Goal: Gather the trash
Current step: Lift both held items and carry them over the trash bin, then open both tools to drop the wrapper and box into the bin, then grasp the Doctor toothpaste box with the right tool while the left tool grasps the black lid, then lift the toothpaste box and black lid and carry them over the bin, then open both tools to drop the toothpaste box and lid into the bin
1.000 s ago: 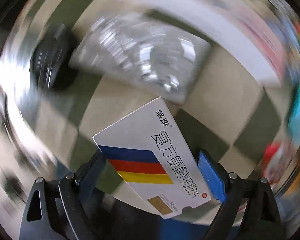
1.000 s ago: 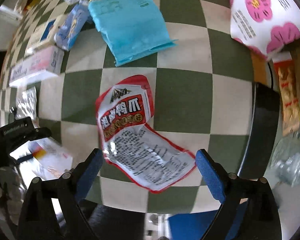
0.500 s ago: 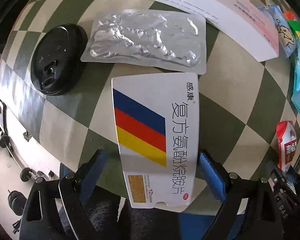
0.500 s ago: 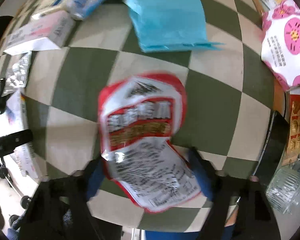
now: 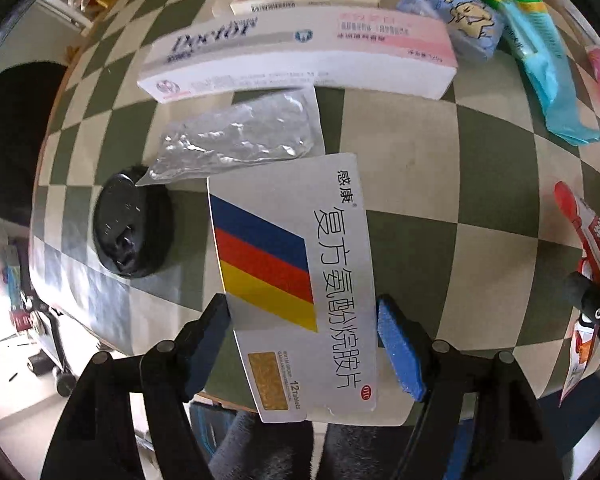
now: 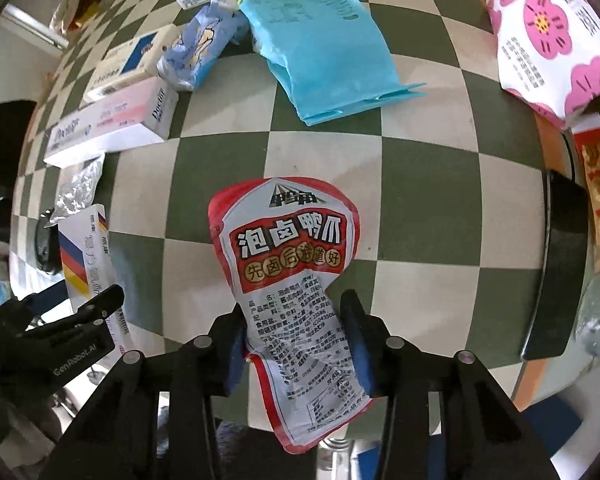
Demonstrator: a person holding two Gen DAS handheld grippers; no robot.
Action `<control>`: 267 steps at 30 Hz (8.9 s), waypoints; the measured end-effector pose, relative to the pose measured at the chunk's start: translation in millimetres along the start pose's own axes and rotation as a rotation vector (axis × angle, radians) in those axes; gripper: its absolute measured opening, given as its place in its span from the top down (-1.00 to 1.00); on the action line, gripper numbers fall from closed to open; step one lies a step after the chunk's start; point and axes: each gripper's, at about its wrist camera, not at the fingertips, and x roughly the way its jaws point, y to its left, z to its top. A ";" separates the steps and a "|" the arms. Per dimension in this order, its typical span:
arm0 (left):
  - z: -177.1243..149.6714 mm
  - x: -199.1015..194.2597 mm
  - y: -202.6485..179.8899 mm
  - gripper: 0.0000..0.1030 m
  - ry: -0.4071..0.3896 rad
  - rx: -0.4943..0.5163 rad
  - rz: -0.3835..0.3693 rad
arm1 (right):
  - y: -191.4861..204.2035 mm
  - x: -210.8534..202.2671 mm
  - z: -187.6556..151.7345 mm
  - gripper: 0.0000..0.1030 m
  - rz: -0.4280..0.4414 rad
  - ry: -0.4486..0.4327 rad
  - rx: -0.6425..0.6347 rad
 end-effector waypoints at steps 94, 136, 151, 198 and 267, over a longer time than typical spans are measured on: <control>-253.7 212.3 297.0 -1.00 0.025 0.019 -0.054 | 238.9 291.8 -298.1 -1.00 -0.075 0.068 0.080; -8.8 26.4 232.3 -1.00 -0.036 -0.348 -0.040 | 264.4 32.9 106.0 -0.50 -0.304 -0.006 -0.682; 16.5 67.5 231.4 -0.81 0.071 -0.399 -0.206 | 290.2 78.1 168.5 -0.58 -0.176 0.222 -0.880; 18.0 -29.6 232.3 -0.64 -0.193 -0.356 -0.077 | 261.8 26.0 167.3 -0.02 -0.112 -0.031 -0.423; -205.5 377.7 271.2 -1.00 0.154 -0.016 -0.090 | 210.5 480.0 -281.6 -1.00 0.013 0.312 0.145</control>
